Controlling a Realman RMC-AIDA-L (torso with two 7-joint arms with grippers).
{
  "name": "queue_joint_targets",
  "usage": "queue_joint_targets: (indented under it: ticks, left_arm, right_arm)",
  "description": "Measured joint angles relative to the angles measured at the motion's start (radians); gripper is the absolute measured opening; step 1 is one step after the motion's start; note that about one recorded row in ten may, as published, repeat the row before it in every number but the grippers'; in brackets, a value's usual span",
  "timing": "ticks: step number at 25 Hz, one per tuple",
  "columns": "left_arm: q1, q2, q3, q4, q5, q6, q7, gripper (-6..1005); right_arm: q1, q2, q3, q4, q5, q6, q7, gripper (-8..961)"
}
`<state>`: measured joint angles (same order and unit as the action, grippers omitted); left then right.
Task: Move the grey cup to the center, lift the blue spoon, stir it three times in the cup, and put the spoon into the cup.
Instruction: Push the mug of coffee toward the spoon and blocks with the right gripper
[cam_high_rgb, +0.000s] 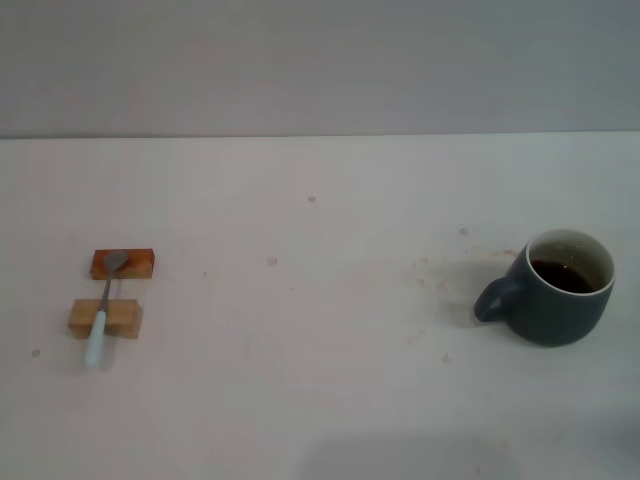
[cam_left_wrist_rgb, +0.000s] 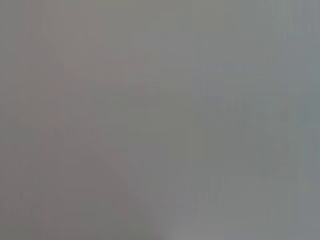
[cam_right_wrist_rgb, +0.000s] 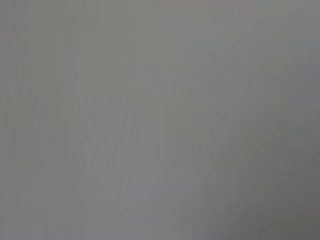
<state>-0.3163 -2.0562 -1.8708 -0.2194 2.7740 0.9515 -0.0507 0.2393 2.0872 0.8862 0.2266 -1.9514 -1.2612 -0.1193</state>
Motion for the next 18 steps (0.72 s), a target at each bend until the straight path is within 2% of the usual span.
queue_joint_targets:
  ticks: [18]
  left_arm:
    - [0.005, 0.007, 0.006, -0.004, 0.000, -0.022, -0.003, 583]
  right_arm:
    - [0.024, -0.003, 0.005, -0.012, 0.000, 0.000, 0.000, 645]
